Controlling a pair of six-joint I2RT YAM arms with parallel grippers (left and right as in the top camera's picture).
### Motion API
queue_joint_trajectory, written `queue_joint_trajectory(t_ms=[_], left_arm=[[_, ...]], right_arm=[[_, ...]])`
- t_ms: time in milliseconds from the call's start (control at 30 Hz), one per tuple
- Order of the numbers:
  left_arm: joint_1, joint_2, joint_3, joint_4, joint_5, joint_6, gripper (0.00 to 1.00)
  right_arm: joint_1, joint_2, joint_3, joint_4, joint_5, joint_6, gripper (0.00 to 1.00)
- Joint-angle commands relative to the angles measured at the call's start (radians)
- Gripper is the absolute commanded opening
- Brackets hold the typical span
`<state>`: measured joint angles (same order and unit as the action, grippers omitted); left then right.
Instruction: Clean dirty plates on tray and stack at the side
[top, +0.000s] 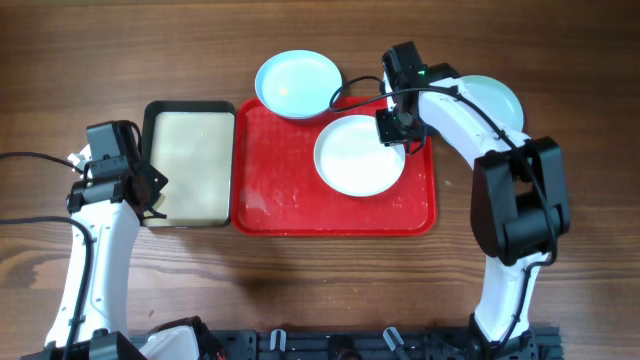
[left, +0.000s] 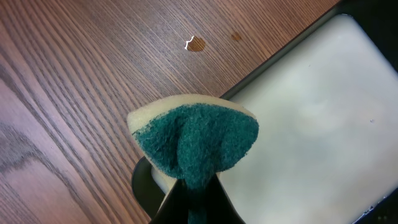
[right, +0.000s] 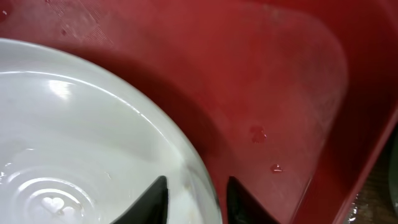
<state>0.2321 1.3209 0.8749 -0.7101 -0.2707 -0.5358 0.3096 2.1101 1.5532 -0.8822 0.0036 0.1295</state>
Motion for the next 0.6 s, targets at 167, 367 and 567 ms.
queue_joint_trajectory(t_ms=[167,367,567], left_arm=[[0.007,-0.011,-0.006,0.006,0.005,0.005,0.04],[0.007,-0.011,-0.006,0.007,0.005,0.006,0.04],[0.007,-0.011,-0.006,0.008,0.005,0.008,0.04]], right_arm=[[0.003,0.027,-0.047,-0.007,0.027,-0.025,0.05],[0.003,-0.004,-0.012,-0.051,0.026,-0.037,0.04],[-0.034,-0.169,0.117,-0.169,0.026,-0.078,0.04]])
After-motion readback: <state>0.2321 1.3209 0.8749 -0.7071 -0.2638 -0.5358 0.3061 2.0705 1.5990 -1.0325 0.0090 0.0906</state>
